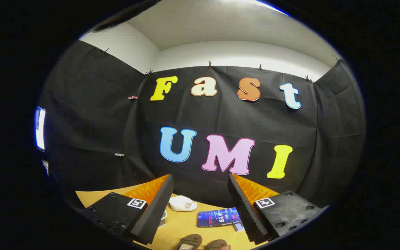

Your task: Open the storage box then place both shoes into the box .Put the left shoe in first, then the right shoe, with the right side of both shoes facing outward in a uniform manner.

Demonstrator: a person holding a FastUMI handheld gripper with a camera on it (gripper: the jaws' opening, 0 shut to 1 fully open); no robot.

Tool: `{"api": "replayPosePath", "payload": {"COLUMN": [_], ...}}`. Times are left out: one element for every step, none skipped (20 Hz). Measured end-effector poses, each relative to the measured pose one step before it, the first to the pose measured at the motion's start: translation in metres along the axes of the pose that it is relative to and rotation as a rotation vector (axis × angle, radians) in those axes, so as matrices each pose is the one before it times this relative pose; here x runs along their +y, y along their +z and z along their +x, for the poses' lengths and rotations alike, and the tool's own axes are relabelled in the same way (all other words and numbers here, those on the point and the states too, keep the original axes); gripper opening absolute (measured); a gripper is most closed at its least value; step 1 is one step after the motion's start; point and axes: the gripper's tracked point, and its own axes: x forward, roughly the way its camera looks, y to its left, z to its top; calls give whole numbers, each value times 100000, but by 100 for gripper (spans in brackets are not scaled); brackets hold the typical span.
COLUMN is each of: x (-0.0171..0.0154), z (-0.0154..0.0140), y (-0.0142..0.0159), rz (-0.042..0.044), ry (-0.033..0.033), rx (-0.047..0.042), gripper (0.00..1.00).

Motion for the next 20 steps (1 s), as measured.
{"api": "replayPosePath", "payload": {"x": [-21,97,35,34,68,104,-27,-24,67,68,105,27,153,-10,45,93,-9,-17,7,9], "z": [-2,14,13,-6,-50,-88,21,29,21,-43,67,-31,16,91,-116,-91,32,83,-28,15], "y": [122,74,17,-54,-40,-83,52,69,16,-57,53,-64,3,13,-74,6,94,8,-36,-133], "rz": [-237,-239,-148,-11,109,-10,-143,-166,-142,-61,-30,9,-155,-346,-497,-374,-245,0,238,353], "ry": [-17,107,77,160,249,6,57,-44,68,155,89,162,148,60,69,100,-67,121,-78,176], "rx": [-361,-289,-20,141,173,50,0,-29,-9,27,-6,-103,66,102,1,-148,-254,41,33,295], "gripper": [97,97,97,97,97,97,97,97,97,97,97,97,97,97,97,97,97,97,97,97]}}
